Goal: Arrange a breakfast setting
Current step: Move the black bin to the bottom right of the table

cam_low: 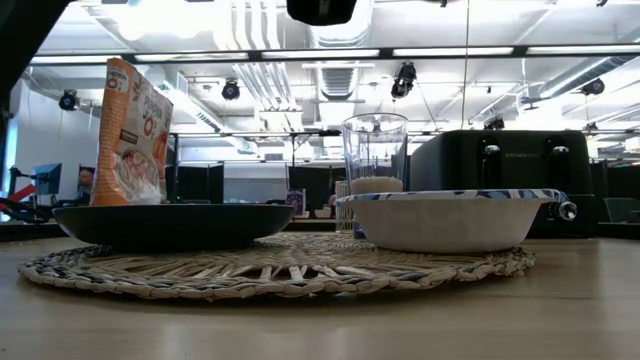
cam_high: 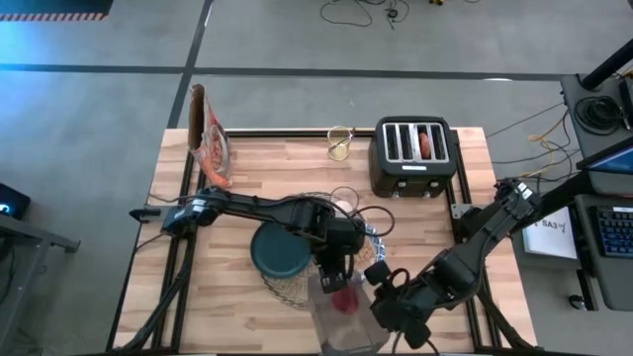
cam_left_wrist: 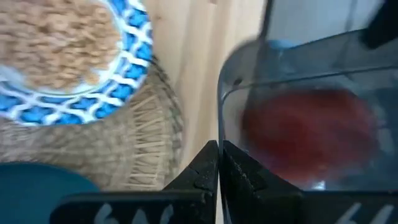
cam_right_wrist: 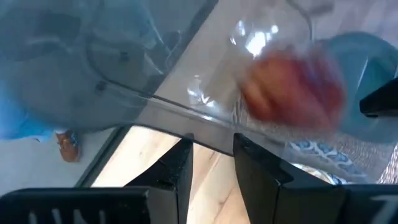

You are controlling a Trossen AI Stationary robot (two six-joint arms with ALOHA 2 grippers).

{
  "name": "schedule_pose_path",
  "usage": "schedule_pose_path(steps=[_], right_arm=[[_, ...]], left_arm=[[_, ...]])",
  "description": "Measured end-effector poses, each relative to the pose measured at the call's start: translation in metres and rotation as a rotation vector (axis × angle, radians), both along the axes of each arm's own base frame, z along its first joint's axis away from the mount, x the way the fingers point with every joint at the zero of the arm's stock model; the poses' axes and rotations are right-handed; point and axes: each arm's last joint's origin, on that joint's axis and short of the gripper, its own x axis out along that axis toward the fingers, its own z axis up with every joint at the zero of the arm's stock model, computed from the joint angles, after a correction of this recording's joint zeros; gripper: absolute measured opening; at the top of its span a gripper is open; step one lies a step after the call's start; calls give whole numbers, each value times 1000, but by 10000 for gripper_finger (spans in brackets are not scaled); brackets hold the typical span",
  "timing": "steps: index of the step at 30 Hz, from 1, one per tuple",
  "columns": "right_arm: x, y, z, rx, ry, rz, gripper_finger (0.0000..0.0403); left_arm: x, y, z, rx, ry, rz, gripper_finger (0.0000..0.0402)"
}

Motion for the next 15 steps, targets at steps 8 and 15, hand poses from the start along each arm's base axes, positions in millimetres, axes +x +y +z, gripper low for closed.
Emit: schedule_pose_path(steps=[8, 15], right_arm=[[-2, -5, 3, -27, -7, 12, 104], [-9, -11, -2, -70, 94, -27, 104]], left_arm=[[0, 4, -8, 139, 17, 50, 0], [2, 12, -9, 285, -8, 140, 0]])
